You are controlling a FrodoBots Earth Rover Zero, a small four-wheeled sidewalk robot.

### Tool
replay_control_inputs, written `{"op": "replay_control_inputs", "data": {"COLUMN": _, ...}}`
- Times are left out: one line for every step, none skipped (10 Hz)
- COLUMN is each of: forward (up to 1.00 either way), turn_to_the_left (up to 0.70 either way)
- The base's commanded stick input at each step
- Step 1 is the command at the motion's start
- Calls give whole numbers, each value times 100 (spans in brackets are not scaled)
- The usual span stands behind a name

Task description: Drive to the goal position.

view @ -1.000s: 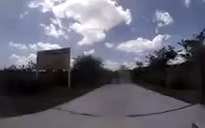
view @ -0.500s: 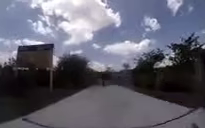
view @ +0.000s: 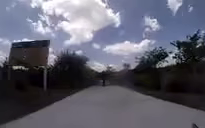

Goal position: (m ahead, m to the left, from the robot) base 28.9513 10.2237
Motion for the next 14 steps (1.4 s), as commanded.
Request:
{"op": "replay_control_inputs", "data": {"forward": 85, "turn_to_the_left": 0}}
{"op": "replay_control_inputs", "data": {"forward": 85, "turn_to_the_left": 0}}
{"op": "replay_control_inputs", "data": {"forward": 85, "turn_to_the_left": 0}}
{"op": "replay_control_inputs", "data": {"forward": 85, "turn_to_the_left": -18}}
{"op": "replay_control_inputs", "data": {"forward": 85, "turn_to_the_left": -33}}
{"op": "replay_control_inputs", "data": {"forward": 85, "turn_to_the_left": -34}}
{"op": "replay_control_inputs", "data": {"forward": 85, "turn_to_the_left": -34}}
{"op": "replay_control_inputs", "data": {"forward": 85, "turn_to_the_left": -34}}
{"op": "replay_control_inputs", "data": {"forward": 85, "turn_to_the_left": -34}}
{"op": "replay_control_inputs", "data": {"forward": 85, "turn_to_the_left": -34}}
{"op": "replay_control_inputs", "data": {"forward": 85, "turn_to_the_left": -34}}
{"op": "replay_control_inputs", "data": {"forward": 85, "turn_to_the_left": -30}}
{"op": "replay_control_inputs", "data": {"forward": 85, "turn_to_the_left": 0}}
{"op": "replay_control_inputs", "data": {"forward": 85, "turn_to_the_left": 0}}
